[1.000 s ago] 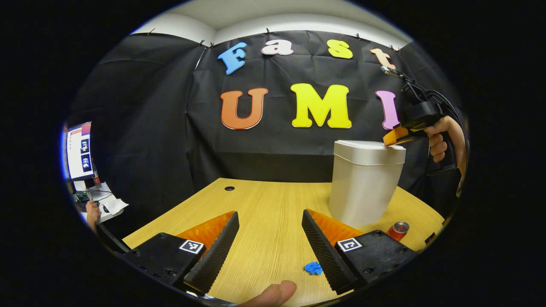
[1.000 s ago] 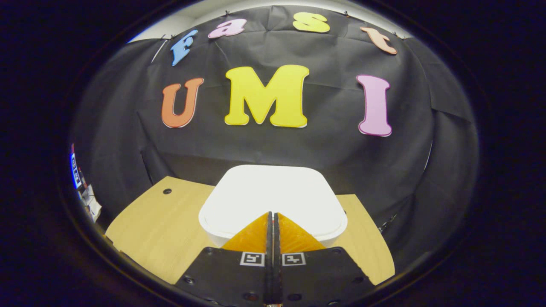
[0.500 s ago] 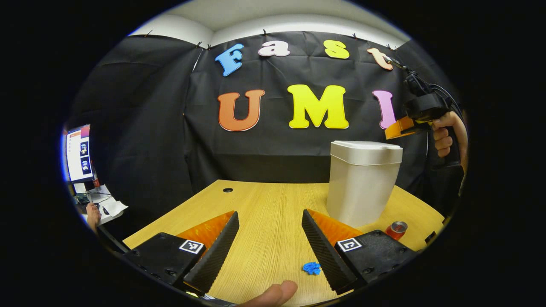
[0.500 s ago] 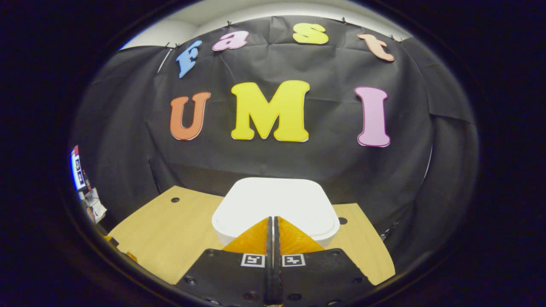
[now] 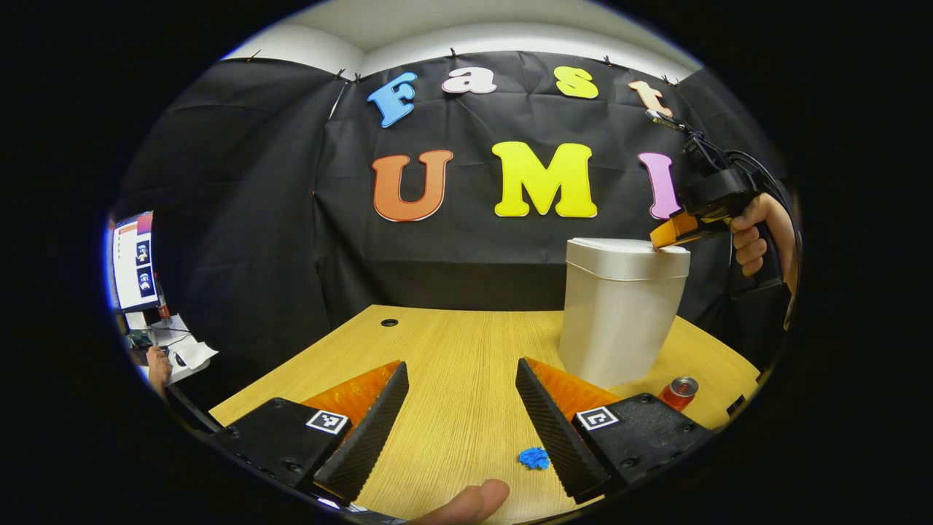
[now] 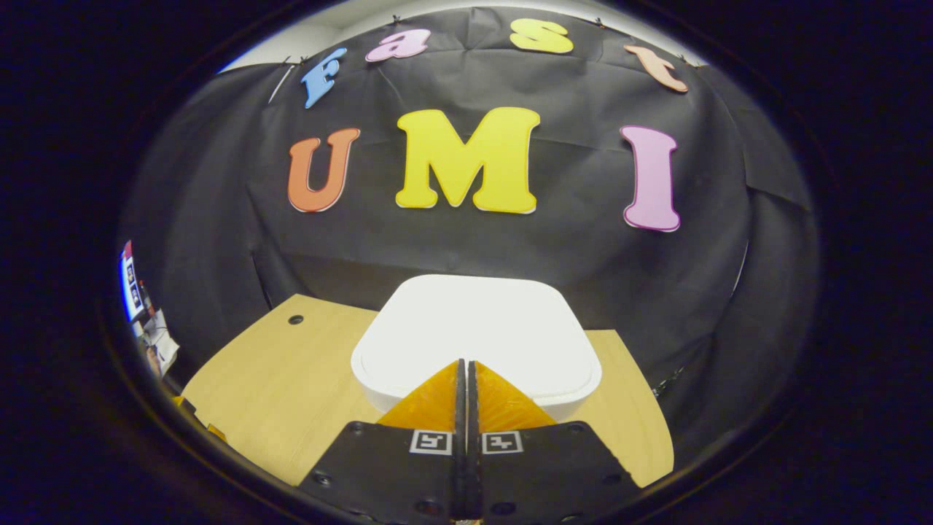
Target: Press the lid of the desktop garbage bin to open it, pick up the crumpled paper on the desktop and throw it into the bin, then pick up the pop can on the desktop and drop it into the bin, and finally close the garbage bin lid.
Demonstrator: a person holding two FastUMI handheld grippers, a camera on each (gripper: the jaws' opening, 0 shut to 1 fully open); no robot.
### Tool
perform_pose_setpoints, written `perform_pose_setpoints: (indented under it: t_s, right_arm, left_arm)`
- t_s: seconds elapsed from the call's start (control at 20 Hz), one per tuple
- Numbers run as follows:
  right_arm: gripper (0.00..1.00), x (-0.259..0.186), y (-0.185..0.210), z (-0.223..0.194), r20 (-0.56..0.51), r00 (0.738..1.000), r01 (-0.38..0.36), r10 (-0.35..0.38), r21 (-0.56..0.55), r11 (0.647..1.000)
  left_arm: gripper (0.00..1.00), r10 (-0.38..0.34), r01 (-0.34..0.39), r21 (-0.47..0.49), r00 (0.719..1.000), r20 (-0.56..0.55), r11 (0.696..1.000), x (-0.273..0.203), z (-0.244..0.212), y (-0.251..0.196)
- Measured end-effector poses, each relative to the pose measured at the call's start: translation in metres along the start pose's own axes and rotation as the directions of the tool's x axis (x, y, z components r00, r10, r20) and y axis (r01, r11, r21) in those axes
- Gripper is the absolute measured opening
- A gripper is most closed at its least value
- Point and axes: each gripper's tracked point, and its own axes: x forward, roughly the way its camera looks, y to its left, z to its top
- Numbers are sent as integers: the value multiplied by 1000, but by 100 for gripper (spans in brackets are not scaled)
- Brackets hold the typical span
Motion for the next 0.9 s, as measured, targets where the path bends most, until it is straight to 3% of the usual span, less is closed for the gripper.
perform_pose_setpoints:
  t_s: [0.25,0.4,0.5,0.65,0.7,0.8,0.9]
  right_arm:
    - [0,-45,2,5,165,986,31,-26,-29,999]
    - [0,-67,15,-13,193,981,-2,9,-34,999]
    - [0,-80,22,-22,204,978,-30,37,-38,999]
    - [0,-98,18,-35,245,969,0,13,-52,999]
    - [0,-103,21,-43,254,967,-16,25,-35,999]
    - [0,-111,44,-58,236,962,-143,137,9,990]
    - [0,-121,49,-67,234,960,-167,157,24,986]
  left_arm:
    - [98,-10,9,11,1000,15,1000,-2,3,-2]
    - [98,-15,16,21,1000,-10,1000,2,-5,-5]
    - [98,-59,59,43,998,-18,997,5,-8,-14]
    - [98,-102,105,95,994,-36,990,10,-19,-16]
    - [98,-94,98,110,995,-40,989,11,-21,-13]
    - [98,-112,118,113,992,-56,987,13,-27,-15]
    - [98,-144,152,91,985,-96,984,14,-37,-21]
